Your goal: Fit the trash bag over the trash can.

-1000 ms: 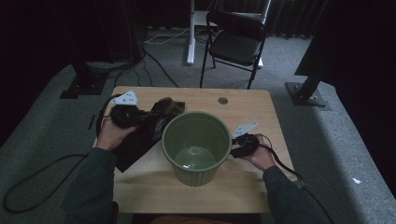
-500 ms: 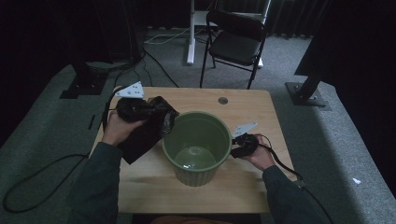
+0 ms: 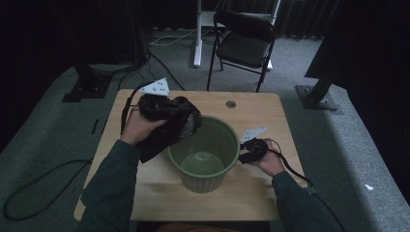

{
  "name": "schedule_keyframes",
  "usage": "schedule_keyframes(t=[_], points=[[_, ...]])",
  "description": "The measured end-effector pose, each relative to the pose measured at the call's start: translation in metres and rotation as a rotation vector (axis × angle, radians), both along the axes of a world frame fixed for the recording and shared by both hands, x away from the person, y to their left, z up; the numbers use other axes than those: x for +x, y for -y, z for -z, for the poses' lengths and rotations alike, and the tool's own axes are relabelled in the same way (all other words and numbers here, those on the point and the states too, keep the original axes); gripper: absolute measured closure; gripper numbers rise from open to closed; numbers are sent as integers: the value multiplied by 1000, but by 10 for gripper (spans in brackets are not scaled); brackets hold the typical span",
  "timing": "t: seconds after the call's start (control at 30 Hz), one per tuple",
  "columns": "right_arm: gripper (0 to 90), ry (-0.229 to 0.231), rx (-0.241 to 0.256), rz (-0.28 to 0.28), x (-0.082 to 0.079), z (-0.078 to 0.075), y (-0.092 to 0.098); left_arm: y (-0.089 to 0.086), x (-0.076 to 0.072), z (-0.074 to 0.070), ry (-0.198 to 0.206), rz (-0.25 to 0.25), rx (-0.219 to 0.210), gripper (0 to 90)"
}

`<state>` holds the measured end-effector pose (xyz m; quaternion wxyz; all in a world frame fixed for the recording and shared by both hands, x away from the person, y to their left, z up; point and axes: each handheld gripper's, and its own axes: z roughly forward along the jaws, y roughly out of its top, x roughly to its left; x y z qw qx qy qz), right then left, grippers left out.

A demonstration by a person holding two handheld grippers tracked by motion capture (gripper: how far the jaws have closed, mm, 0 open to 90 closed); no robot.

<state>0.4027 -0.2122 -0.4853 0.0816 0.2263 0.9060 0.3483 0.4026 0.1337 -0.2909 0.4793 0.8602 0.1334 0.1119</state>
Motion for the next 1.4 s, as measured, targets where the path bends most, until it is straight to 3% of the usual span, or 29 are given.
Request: schedule_keyframes(t=[0.47,0.67,1.1,1.27,1.4], points=[[503,0,2,5,0,-1,3,55,2,-14,-1,117,-9,883],[503,2,5,6,1,-1,4,72,2,-15,-14,160,-16,882],[503,-1,6,16,1,-1,6,128,8,-12,-73,279,-61,878],[503,10,3,6,2,-1,8,138,5,-13,-87,325,-83,871],[503,11,6,9,1,-1,9,131,5,-10,-87,313,-70,869]])
